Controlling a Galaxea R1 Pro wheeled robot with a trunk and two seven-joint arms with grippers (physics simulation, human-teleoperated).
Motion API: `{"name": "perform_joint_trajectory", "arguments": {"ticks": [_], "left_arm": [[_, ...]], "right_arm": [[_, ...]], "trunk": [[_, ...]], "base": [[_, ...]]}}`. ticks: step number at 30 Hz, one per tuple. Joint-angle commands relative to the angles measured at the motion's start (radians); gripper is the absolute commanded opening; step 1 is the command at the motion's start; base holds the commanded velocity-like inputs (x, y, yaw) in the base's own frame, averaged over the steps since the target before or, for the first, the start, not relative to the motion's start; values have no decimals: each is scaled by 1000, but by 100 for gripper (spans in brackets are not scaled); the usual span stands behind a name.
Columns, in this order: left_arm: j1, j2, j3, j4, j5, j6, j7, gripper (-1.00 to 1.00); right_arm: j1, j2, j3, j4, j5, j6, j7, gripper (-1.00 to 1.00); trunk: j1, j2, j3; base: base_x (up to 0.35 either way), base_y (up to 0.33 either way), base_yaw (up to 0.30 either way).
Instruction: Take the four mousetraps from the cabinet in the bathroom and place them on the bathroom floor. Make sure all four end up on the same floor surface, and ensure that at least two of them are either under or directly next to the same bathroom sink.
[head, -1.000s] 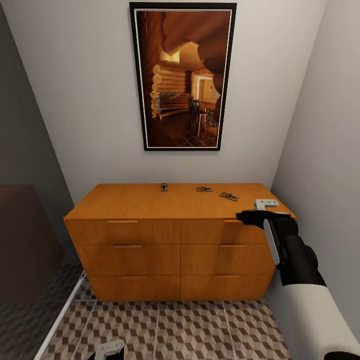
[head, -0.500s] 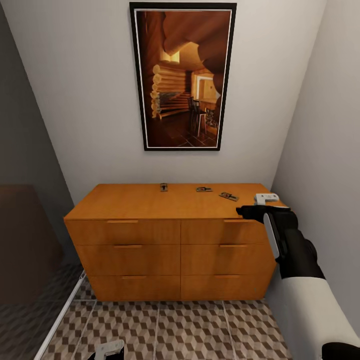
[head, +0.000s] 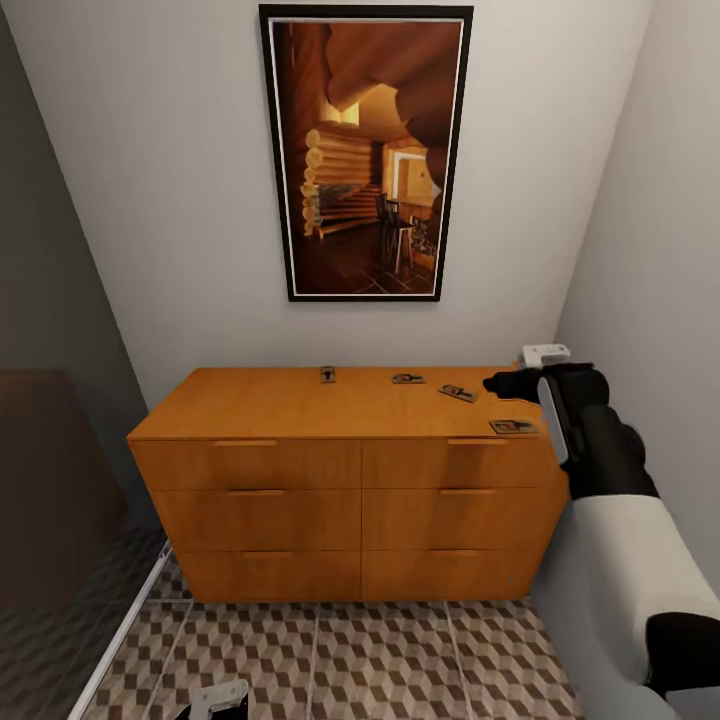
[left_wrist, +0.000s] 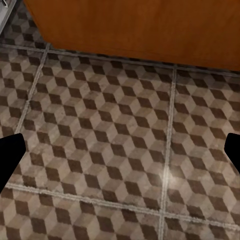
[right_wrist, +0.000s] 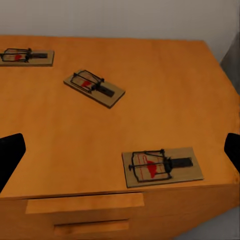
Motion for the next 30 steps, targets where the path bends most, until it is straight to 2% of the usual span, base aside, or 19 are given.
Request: {"name": "perform_joint_trajectory", "arguments": {"ticks": [1,8,9,15,17,21,22,24,25,30], "left_arm": [[-1,-1,4,1,0,-3,0,100],[-1,-1,4,1,0,-3,0,100],[-1,-1,4,1,0,-3,0,100],[-1,-1,4,2,0,-3,0,100],[-1,-1,4,2,0,-3,0,100],[-1,-1,4,4,0,-3,0,100],[-1,-1,4,5,0,-3,0,100],[-1,-1,4,6,0,-3,0,100],[-1,-1,4,7,0,-3,0,100],[-1,0,4,8,0,-3,0,100]], "right_arm": [[-11,-12,16,-1,10,8,13,100],[-56,-113,146,0,14,20,84,100],[-68,-168,192,1,17,20,160,100],[-77,-246,219,0,40,18,289,100],[-80,-292,226,-1,71,11,394,100],[-80,-323,230,-2,117,-18,516,100],[-81,-333,231,-2,157,-48,604,100],[-81,-341,231,-1,199,-80,691,100],[-82,-345,231,0,241,-109,773,100],[-82,-351,229,2,324,-179,942,100]], "trunk": [[0,-1,-1],[0,-1,-1],[0,-1,-1],[0,-1,-1],[0,-1,-1],[0,-1,-1],[0,-1,-1],[0,-1,-1],[0,-1,-1],[0,-1,-1]], "base": [[0,0,0],[0,0,0],[0,0,0],[0,0,0],[0,0,0],[0,0,0],[0,0,0],[0,0,0],[0,0,0],[0,0,0]]}}
